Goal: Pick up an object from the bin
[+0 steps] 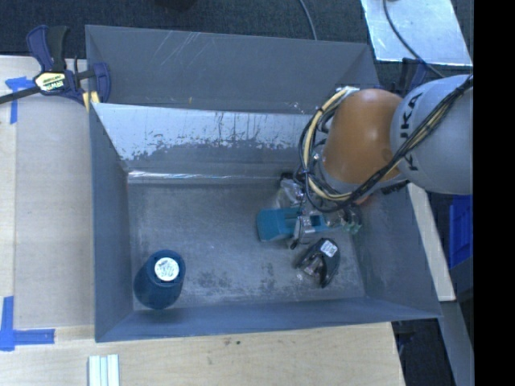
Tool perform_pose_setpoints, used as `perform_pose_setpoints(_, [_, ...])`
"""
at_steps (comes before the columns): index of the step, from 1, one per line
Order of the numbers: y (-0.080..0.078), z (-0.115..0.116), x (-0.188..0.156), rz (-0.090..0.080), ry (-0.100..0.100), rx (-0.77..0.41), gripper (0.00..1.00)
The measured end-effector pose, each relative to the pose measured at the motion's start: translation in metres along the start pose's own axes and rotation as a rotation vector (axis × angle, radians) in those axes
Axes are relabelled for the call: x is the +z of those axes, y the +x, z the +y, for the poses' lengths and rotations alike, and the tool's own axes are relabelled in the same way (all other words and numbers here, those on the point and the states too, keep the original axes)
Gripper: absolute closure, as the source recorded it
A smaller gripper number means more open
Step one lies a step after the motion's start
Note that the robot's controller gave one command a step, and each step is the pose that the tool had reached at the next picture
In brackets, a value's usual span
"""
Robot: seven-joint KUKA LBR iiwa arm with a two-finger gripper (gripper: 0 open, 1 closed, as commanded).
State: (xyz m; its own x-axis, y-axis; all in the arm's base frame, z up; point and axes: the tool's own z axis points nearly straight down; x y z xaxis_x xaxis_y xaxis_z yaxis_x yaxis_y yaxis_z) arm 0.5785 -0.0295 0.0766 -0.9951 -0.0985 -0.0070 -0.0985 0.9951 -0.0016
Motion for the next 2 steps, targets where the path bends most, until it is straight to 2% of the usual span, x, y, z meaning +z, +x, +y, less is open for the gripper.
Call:
perform_pose_setpoints(1, [0.001, 0.001, -0.003, 0.002, 0.000, 0.010, 1.00])
perform_pose_setpoints(2, [-0.018, -0.027, -0.053, 0.001, 0.001, -0.124, 1.00])
